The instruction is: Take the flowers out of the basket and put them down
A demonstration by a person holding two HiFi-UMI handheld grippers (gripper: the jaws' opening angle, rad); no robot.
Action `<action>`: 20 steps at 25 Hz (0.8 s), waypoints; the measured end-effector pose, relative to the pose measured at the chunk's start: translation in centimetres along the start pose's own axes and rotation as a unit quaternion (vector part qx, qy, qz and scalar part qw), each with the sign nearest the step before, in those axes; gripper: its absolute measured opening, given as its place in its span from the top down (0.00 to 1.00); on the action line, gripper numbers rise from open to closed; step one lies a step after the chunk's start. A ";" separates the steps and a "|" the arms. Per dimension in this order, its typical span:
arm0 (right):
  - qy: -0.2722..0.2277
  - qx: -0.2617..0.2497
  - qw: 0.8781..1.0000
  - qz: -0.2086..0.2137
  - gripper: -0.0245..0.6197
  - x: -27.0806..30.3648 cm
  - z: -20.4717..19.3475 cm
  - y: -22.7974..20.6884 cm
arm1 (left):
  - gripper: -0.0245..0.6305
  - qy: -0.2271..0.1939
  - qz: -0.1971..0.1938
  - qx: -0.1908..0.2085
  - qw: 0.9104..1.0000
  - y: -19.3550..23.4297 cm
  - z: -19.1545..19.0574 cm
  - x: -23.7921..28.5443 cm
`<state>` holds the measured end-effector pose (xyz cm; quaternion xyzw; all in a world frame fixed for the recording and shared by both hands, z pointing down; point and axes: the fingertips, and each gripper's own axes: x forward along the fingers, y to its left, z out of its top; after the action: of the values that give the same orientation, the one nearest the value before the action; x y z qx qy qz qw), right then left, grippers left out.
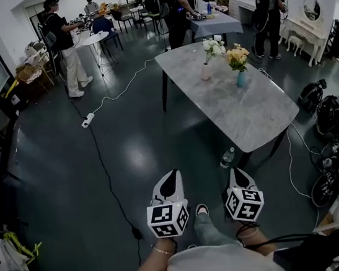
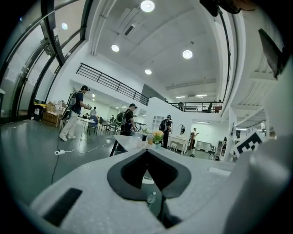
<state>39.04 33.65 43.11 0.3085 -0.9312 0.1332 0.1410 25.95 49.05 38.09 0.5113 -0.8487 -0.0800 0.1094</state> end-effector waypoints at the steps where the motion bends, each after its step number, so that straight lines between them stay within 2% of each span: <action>1: 0.002 0.002 1.000 0.000 0.95 0.4 -0.2 0.1 | 0.95 0.000 0.001 0.000 1.000 0.3 0.0 0.1; 6: 0.011 0.016 1.000 -0.003 0.95 3.4 -0.5 -0.1 | 0.95 0.000 0.011 0.003 1.000 2.2 0.2 2.0; 11: -0.004 0.002 1.000 0.002 0.95 6.9 2.1 -0.4 | 0.95 -0.008 0.017 0.001 1.000 3.4 1.5 5.3; 15: -0.002 0.001 1.000 0.006 0.95 10.1 3.5 -0.8 | 0.95 -0.012 0.024 -0.021 0.999 4.4 2.1 8.8; 20: -0.004 0.007 1.000 0.003 0.95 13.5 5.6 -1.3 | 0.95 -0.001 0.018 -0.009 1.000 5.2 3.1 12.9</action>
<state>28.41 23.53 42.84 0.3074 -0.9317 0.1388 0.1350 14.91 40.11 37.76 0.4949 -0.8571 -0.0858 0.1143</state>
